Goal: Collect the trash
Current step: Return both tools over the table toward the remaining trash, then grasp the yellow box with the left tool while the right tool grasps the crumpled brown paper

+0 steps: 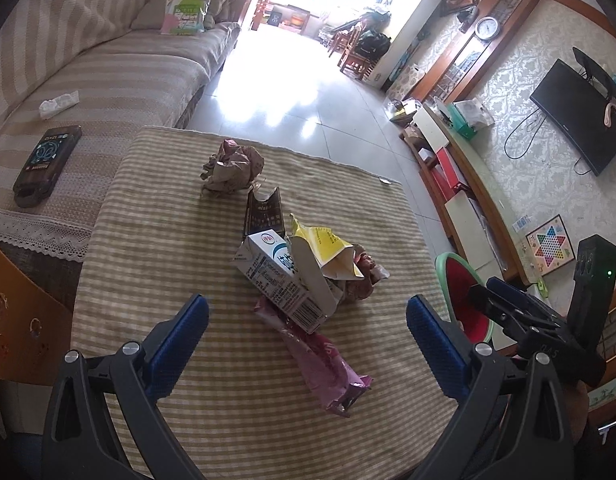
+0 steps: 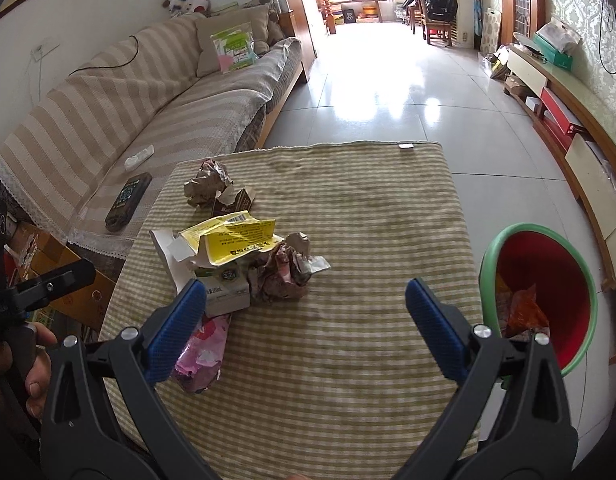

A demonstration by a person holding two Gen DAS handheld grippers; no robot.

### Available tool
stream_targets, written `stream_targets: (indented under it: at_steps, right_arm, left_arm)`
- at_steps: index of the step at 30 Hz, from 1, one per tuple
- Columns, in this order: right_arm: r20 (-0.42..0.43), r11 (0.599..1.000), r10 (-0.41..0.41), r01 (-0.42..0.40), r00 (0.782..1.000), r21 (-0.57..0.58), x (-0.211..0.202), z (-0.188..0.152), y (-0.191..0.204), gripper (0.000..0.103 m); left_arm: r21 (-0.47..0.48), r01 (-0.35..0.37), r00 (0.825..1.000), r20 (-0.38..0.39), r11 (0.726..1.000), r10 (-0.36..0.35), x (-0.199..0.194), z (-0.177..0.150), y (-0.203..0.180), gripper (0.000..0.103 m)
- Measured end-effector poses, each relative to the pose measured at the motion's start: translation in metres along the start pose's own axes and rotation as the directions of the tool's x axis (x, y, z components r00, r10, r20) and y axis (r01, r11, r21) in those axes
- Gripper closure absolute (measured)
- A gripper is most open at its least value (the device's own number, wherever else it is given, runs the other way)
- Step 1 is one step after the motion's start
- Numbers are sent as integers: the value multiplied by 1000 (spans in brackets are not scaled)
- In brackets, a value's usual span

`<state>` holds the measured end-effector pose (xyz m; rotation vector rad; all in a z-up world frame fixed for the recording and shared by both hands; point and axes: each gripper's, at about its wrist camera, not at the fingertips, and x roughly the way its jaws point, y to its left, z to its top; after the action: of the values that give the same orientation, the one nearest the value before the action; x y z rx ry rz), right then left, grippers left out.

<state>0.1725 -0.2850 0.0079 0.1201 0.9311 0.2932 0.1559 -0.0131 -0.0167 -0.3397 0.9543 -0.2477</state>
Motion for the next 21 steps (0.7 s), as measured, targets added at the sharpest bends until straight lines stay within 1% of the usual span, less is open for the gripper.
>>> stream_targets:
  at_steps: [3, 5, 7, 10, 14, 17, 21]
  right_arm:
    - [-16, 1000, 4, -4, 1000, 1, 9, -3, 1, 5]
    - [-26, 1000, 6, -6, 1000, 6, 15, -5, 0, 5]
    - [-35, 1000, 8, -7, 999, 16, 19, -7, -4, 5]
    - [-42, 999, 5, -3, 999, 32, 24, -8, -9, 5]
    - [-54, 999, 3, 0, 999, 53, 32, -9, -19, 5]
    - [-63, 998, 3, 1, 998, 69, 38, -10, -27, 5]
    - [-68, 996, 4, 2, 998, 87, 45, -10, -36, 5]
  left_arm:
    - [14, 17, 1000, -24, 1000, -17, 11, 3, -3, 8]
    - [5, 32, 999, -37, 999, -32, 20, 7, -3, 8]
    - [-4, 30, 998, -53, 1000, -31, 32, 10, -4, 8]
    - [-40, 27, 996, -79, 999, -30, 50, 14, -4, 8]
    - [-91, 54, 993, -102, 994, -63, 74, 21, -4, 9]
    - [-88, 39, 992, -119, 995, -49, 90, 28, -9, 9]
    - [-48, 4, 989, -148, 999, -11, 109, 34, -19, 9]
